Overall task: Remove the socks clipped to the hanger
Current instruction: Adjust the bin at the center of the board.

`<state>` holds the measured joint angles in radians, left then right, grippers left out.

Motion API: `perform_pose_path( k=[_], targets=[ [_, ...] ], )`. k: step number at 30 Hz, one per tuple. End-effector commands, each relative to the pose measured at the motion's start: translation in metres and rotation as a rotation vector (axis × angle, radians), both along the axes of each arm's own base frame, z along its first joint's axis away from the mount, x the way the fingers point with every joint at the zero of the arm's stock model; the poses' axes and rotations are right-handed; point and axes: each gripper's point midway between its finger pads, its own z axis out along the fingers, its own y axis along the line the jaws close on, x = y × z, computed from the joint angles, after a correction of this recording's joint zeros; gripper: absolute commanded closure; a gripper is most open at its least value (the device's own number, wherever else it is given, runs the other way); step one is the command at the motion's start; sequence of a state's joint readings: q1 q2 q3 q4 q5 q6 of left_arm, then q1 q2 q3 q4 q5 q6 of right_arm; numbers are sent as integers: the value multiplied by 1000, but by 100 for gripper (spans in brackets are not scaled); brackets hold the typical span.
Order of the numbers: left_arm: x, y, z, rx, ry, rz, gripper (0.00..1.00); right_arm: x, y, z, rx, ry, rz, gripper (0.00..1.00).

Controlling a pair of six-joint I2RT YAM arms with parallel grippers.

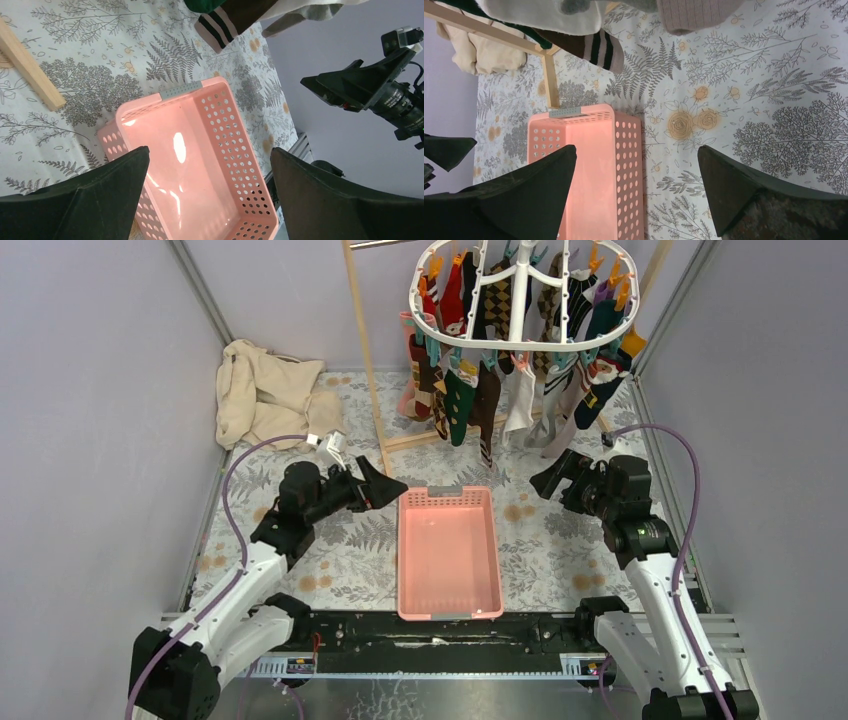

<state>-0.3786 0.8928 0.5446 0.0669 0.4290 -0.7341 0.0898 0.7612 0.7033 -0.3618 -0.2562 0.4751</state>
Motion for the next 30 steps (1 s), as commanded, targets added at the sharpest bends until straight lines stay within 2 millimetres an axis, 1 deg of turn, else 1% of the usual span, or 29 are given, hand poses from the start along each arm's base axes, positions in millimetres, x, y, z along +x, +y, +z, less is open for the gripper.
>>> perform_pose_path(
  k=[1,4,11,16,18,21,24,26,28,30],
  targets=[
    [-1,-9,7,-36,-47,-70,1,-3,8,13,11,-29,48,0],
    [-1,-11,3,-35,-28,-86,1,-4,9,10,11,-25,60,0],
    [-3,-9,12,-48,-38,-71,1,-11,10,5,-8,-6,88,0],
    [-10,-3,21,-55,-55,-46,1,-17,6,9,-24,-18,77,0],
    [-10,-1,17,-52,-16,-26,1,-19,6,10,-10,-20,66,0],
    [-16,-5,20,-68,-19,-61,1,-20,8,14,36,-33,46,0],
    [-21,-6,25,-95,-41,-74,1,-26,18,27,101,-80,79,0],
    [-22,-8,29,-126,-39,-86,1,-31,20,29,123,-91,81,1],
    [-20,-14,31,-144,-8,-110,1,-33,18,28,115,-87,71,0],
    [-11,-18,25,-140,49,-106,1,-36,16,25,100,-69,71,0]
  ],
)
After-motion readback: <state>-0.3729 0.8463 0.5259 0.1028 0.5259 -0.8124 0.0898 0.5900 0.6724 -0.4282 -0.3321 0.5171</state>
